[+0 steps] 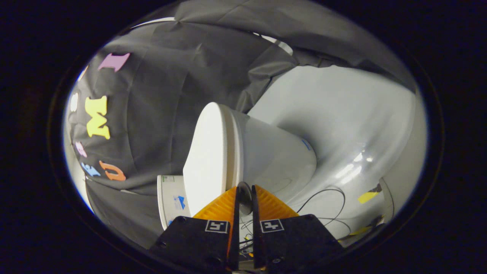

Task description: Open the toilet lid.

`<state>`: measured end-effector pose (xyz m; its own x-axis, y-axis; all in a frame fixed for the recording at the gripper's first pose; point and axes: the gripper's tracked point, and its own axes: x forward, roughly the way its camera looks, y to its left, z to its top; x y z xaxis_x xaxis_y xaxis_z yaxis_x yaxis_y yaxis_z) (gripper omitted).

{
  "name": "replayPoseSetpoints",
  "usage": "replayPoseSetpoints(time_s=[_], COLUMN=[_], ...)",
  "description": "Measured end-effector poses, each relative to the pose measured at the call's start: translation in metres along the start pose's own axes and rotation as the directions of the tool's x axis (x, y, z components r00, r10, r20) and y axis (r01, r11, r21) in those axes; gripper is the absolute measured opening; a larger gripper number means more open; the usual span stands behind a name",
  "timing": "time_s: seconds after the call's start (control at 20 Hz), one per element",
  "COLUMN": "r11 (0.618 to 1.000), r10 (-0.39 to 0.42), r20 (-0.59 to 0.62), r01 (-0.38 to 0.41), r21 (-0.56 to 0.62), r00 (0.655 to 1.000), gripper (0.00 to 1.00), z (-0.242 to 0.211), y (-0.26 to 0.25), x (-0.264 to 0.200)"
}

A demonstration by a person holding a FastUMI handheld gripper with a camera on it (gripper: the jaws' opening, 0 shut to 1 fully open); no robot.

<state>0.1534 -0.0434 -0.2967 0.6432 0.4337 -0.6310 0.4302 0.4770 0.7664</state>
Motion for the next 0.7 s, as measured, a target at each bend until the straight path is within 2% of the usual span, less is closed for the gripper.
replayPoseSetpoints(time_s=[0.1,0.2,0.4,0.7], r11=[0.999,0.998,1.000,0.998], r10=[-0.026,-0.037,0.008,0.008], r20=[-0.006,0.001,0.027,0.051], r01=[0.026,0.037,-0.008,-0.006], r21=[-0.039,-0.056,-0.012,-0.055], r00=[1.000,0.999,1.000,0.999], gripper=[0.12,0.12,0.12,0.12], z=[-0.001,-0.001,-0.001,-0.002], y=[0.004,0.013,0.030,0.058], x=[-0.004,-0.006,-0.016,-0.029])
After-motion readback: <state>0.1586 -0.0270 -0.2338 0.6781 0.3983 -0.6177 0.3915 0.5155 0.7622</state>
